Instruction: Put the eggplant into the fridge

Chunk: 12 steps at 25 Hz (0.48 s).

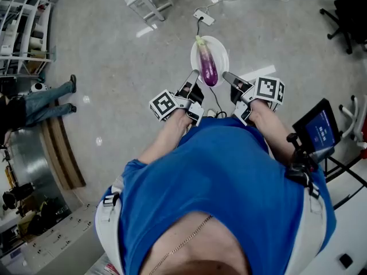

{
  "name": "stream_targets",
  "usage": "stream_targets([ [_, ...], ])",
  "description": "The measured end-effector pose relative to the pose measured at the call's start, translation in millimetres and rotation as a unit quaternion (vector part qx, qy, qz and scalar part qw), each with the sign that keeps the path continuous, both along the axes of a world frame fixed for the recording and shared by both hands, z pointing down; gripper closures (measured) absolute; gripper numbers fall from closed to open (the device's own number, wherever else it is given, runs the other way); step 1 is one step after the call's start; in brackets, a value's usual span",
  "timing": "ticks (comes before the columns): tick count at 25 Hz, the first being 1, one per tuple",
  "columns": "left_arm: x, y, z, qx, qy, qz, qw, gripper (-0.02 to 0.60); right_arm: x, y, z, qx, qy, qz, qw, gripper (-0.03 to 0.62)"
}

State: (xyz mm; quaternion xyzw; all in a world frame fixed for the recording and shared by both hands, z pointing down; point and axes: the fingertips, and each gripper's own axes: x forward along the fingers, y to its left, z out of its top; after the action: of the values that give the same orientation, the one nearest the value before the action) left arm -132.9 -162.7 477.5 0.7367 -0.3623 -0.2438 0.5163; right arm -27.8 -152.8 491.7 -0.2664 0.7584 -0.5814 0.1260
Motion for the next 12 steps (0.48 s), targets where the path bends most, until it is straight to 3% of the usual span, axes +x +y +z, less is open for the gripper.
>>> stream_targets([
  [12,2.3,-6.3,-1.7,0.009,0.0,0.009,0.9999,0.555,1.6,-4.7,1.0,-0.002,0.004,0.009,1.0,0.583],
])
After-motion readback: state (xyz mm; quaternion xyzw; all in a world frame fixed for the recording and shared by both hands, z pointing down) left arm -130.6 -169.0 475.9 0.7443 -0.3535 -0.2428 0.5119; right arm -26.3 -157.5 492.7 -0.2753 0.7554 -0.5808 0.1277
